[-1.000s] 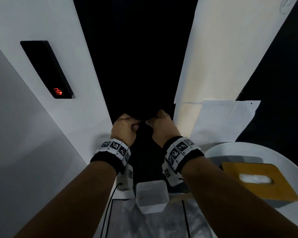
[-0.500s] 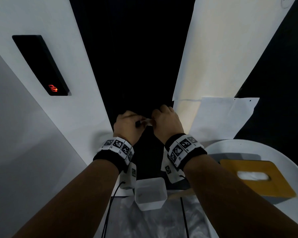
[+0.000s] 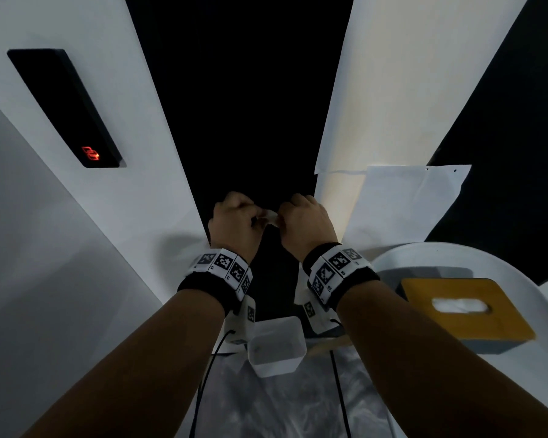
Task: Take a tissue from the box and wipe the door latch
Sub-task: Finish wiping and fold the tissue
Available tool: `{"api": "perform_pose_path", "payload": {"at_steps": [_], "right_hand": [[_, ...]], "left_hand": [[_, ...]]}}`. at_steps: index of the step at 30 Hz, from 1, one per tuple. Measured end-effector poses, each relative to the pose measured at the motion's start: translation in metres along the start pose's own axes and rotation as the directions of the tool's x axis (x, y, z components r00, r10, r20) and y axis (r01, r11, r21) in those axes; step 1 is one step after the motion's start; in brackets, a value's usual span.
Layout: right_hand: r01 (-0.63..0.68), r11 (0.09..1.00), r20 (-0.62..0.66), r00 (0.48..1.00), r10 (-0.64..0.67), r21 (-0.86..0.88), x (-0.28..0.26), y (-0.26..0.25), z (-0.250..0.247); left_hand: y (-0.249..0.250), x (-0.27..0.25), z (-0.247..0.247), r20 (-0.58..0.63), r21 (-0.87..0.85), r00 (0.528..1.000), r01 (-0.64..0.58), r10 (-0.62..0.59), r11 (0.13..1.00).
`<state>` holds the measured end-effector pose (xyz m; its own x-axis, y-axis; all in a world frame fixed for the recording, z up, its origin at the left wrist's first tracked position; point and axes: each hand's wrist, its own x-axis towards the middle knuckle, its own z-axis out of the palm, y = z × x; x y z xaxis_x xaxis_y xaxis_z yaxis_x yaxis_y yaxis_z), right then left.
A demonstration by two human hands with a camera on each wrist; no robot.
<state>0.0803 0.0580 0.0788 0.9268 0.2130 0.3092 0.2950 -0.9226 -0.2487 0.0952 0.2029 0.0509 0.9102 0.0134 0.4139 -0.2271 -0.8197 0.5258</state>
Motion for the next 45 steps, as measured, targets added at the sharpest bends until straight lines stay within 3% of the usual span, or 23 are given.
{"api": "perform_pose_path", "payload": {"at_steps": [5, 10, 15, 20, 29, 40, 45], "right_hand": [[-0.036, 0.998, 0.009, 0.999, 0.036, 0.058, -0.021, 0.005, 0.01], [-0.101, 0.983, 0.075, 0.993, 0.09, 0.156, -0.043, 0.014, 0.025], [-0.131, 0.959, 0.137, 0.986, 0.099, 0.251, -0.065, 0.025, 0.046], [-0.213, 0.925, 0.257, 0.957, 0.133, 0.314, -0.093, 0.034, 0.078], [-0.364, 0.873, 0.376, 0.896, 0.235, 0.324, -0.135, 0.043, 0.166], [-0.431, 0.857, 0.4, 0.865, 0.304, 0.281, -0.175, 0.055, 0.308], [-0.448, 0.847, 0.449, 0.844, 0.295, 0.286, -0.184, 0.065, 0.353]], "left_hand": [[0.0, -0.026, 0.006, -0.013, 0.073, 0.999, -0.03, 0.031, 0.997], [-0.006, -0.049, 0.023, 0.076, -0.006, 0.997, 0.001, -0.001, 1.0], [0.001, -0.079, 0.038, 0.227, -0.01, 0.966, 0.133, -0.127, 0.991], [-0.004, -0.113, 0.066, 0.292, -0.025, 0.921, 0.278, -0.259, 0.96], [-0.043, -0.16, 0.115, 0.401, -0.009, 0.839, 0.405, -0.367, 0.914], [-0.139, -0.208, 0.207, 0.537, 0.093, 0.783, 0.314, -0.313, 0.945], [-0.176, -0.228, 0.25, 0.556, 0.114, 0.76, 0.333, -0.338, 0.936]]}}
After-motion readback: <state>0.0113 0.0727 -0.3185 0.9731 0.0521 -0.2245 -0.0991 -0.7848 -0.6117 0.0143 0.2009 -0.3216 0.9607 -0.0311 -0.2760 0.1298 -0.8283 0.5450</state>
